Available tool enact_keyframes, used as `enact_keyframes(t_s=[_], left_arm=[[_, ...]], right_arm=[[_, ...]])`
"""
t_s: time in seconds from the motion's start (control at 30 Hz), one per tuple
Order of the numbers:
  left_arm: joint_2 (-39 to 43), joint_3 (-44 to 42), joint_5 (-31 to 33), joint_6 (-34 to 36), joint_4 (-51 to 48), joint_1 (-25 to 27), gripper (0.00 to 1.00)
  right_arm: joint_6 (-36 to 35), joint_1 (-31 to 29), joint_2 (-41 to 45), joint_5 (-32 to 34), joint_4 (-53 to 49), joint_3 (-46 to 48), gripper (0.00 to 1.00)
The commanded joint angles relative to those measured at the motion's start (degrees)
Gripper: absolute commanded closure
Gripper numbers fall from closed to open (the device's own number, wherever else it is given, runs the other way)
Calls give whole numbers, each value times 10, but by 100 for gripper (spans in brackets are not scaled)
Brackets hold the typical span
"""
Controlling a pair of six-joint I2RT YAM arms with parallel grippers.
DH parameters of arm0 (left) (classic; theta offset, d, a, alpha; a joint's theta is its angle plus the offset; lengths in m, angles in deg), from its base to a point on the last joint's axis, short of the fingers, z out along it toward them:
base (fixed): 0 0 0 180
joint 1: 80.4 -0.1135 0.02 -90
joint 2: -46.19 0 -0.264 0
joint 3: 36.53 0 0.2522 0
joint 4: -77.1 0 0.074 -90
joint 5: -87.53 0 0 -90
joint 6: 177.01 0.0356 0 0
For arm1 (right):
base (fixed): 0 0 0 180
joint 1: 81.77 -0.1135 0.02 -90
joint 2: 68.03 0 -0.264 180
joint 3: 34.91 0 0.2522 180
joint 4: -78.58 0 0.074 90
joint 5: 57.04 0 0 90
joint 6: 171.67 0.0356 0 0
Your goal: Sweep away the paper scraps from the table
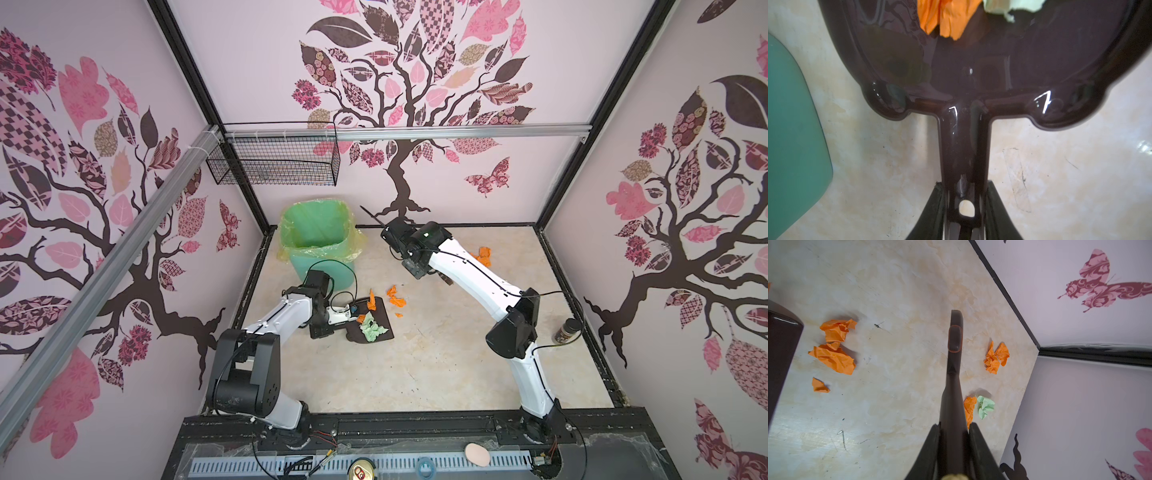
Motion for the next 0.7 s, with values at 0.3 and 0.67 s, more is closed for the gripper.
enact_keyframes(t_s=[0.3,0.67], left_arm=[[-2,10,-3,-4,0,-4,100],[1,11,-11,-7,-2,-5,100]], right_arm=[[-39,-88,-64,-103,3,-13,100],[30,-143,-28,-187,-41,-29,100]])
